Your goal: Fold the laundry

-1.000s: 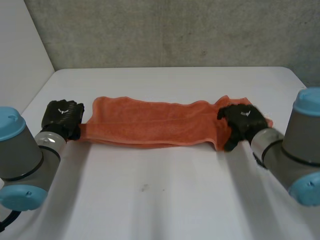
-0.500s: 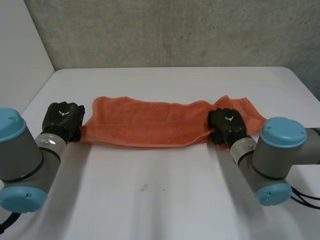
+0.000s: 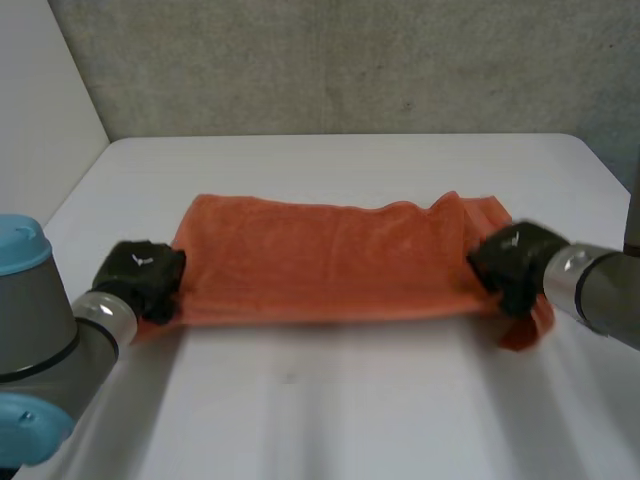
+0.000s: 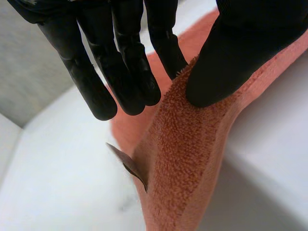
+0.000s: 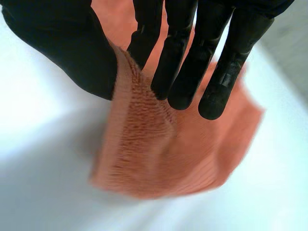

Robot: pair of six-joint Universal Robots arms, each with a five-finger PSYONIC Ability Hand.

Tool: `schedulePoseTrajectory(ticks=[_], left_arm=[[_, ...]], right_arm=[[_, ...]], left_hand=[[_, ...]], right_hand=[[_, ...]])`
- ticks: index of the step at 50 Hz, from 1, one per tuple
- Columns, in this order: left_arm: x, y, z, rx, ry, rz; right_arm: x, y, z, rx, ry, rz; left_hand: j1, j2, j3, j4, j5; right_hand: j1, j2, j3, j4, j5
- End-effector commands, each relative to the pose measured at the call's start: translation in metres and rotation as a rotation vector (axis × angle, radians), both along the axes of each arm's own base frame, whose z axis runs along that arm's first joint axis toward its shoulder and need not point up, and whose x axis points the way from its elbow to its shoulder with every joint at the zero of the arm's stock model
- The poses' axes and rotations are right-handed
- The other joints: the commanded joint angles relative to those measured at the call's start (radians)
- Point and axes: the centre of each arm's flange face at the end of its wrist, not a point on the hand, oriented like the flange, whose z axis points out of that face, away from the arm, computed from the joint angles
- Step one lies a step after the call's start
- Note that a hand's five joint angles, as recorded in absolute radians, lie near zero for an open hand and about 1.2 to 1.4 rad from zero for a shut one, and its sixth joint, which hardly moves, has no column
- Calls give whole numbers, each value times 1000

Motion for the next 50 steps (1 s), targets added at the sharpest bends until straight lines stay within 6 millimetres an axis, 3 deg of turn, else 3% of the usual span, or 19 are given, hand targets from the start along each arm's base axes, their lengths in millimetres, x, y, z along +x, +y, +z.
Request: schedulePoseTrajectory(ticks=[1, 8, 11, 13, 15, 16, 17, 19, 20, 21, 24, 31, 37, 39, 40, 41, 43, 44, 50], left_arm=[[-5, 22, -8, 104, -46, -43], [-14, -12, -16, 4, -96, -62], [-28, -52, 14, -214, -140, -83], [-35, -69, 41, -346, -142, -82], [-41, -84, 74, -487, -132, -71], [-46, -95, 106, -616, -103, -53], [-50, -100, 144, -768, -43, -31], [-49, -102, 182, -922, 24, -2], [-49, -102, 182, -922, 24, -2], [-46, -94, 220, -1084, 120, 25], [-42, -87, 241, -1179, 186, 34], [-36, -88, 190, -997, 127, 21], [-32, -81, 115, -759, 46, -14], [-30, -82, 95, -705, 27, -17], [-30, -82, 95, -705, 27, -17], [-30, -82, 65, -623, 1, -27], [-30, -81, 55, -594, -7, -30], [-27, -80, 32, -528, -27, -30], [-18, -72, -13, -387, -69, -26]], right_arm=[[0, 4, -38, 155, 117, 52], [9, -41, -43, -24, 114, 0], [13, -68, -23, -179, 87, -40], [24, -103, 28, -458, 3, -81], [27, -116, 62, -624, -66, -98], [29, -123, 98, -791, -138, -113], [29, -123, 118, -876, -176, -118], [28, -114, 154, -1034, -246, -118], [27, -108, 171, -1108, -278, -115], [26, -101, 186, -1175, -310, -108], [23, -72, 218, -1338, -400, -34], [25, -70, 164, -1104, -358, 27], [30, -75, 88, -784, -269, 66], [33, -79, 44, -608, -231, 83], [34, -78, 34, -569, -222, 89], [35, -78, 25, -532, -215, 94], [36, -79, -1, -439, -198, 95], [37, -79, -9, -418, -190, 97], [35, -83, -59, -289, -146, 79]], left_hand=[[283, 196, 203, 200, 259], [283, 196, 203, 200, 259], [283, 196, 203, 200, 259], [283, 196, 203, 200, 259], [283, 196, 203, 200, 259], [283, 196, 203, 200, 259], [283, 196, 203, 200, 259], [283, 196, 203, 200, 259], [283, 196, 203, 200, 259], [283, 196, 203, 200, 259], [283, 196, 203, 200, 259], [283, 196, 203, 200, 259], [283, 196, 203, 200, 259], [283, 196, 203, 200, 259], [283, 196, 203, 200, 259], [283, 196, 203, 200, 259], [283, 196, 203, 200, 259], [283, 196, 203, 200, 259], [283, 196, 203, 200, 259]], right_hand=[[418, 223, 215, 205, 240], [418, 223, 215, 205, 240], [418, 223, 215, 205, 240], [418, 223, 215, 205, 240], [418, 223, 215, 205, 240], [418, 223, 215, 205, 240], [418, 223, 215, 205, 240], [418, 223, 215, 205, 240], [418, 223, 215, 205, 240], [418, 223, 215, 205, 240], [418, 223, 215, 205, 240], [418, 223, 215, 205, 240], [418, 223, 215, 205, 240], [418, 223, 215, 205, 240], [418, 223, 215, 205, 240], [418, 223, 215, 205, 240], [418, 223, 215, 205, 240], [418, 223, 215, 205, 240], [418, 223, 215, 205, 240]])
